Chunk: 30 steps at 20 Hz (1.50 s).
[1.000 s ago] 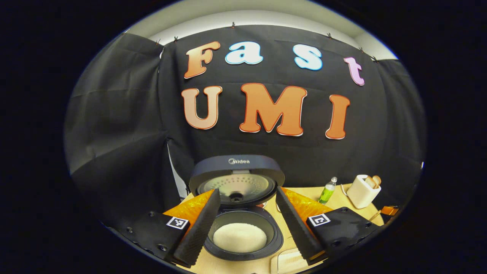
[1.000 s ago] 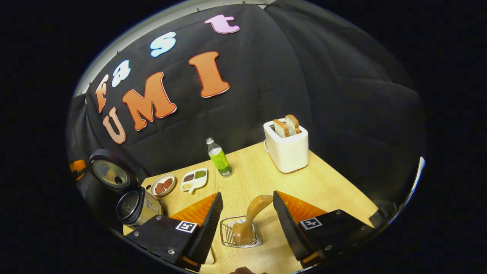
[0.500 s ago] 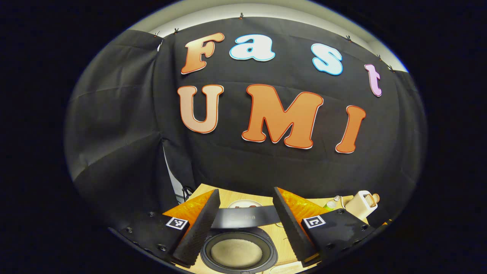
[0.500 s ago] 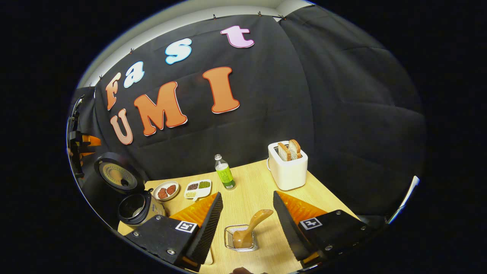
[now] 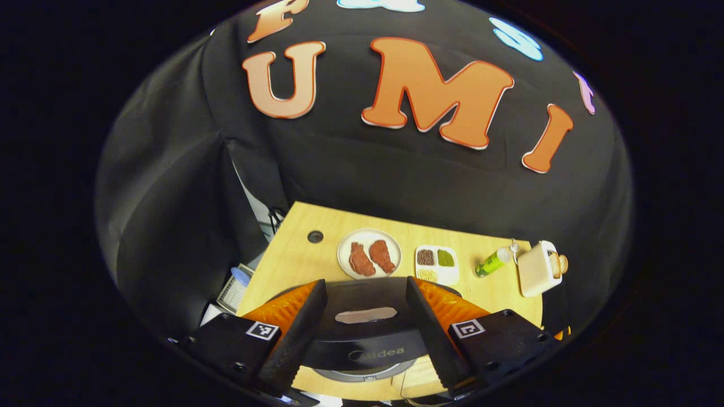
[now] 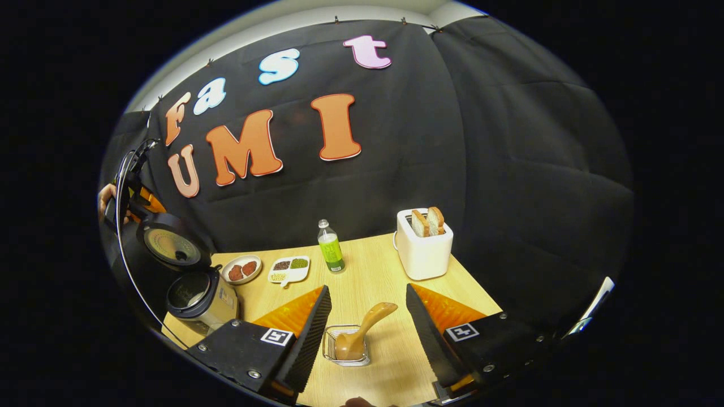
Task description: Close the left gripper, press the button to open the rice cooker; take a wooden spoon from the chopstick holder with the right hand, scoop a spoonful of rice and pour it into the rice cooker, then put the wooden spoon back into the chopstick holder.
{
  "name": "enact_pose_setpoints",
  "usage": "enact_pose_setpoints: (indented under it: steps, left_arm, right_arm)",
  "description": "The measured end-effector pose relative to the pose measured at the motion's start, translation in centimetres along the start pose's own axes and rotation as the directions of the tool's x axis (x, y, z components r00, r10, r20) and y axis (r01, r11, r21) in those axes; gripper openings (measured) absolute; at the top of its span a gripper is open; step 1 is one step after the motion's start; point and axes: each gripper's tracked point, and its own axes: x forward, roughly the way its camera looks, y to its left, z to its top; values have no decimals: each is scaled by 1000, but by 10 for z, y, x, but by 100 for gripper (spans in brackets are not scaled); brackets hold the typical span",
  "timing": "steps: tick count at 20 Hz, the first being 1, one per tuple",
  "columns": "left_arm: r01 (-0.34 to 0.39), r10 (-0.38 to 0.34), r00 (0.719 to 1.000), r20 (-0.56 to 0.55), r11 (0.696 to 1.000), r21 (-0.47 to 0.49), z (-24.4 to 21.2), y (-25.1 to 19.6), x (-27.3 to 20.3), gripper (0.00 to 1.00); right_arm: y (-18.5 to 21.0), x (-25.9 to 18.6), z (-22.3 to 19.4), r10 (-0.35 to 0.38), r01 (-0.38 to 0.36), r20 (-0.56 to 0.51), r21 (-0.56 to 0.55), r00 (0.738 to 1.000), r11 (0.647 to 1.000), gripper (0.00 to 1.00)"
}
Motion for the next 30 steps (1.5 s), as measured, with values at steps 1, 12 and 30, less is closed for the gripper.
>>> enact_pose_setpoints:
  steps: [1,12,30]
  left_arm:
    - [12,-12,1000,-23,1000,0,-7,-2,0,92]
    - [-19,31,955,-296,999,42,-115,-7,22,90]
    - [-49,103,891,-442,990,132,-182,-6,63,95]
  right_arm:
    - [4,1,1,6,-6,-1,-2,1000,1000,83]
    - [64,17,6,125,-125,-7,-52,992,991,83]
    - [107,37,6,207,-208,-21,-154,978,966,83]
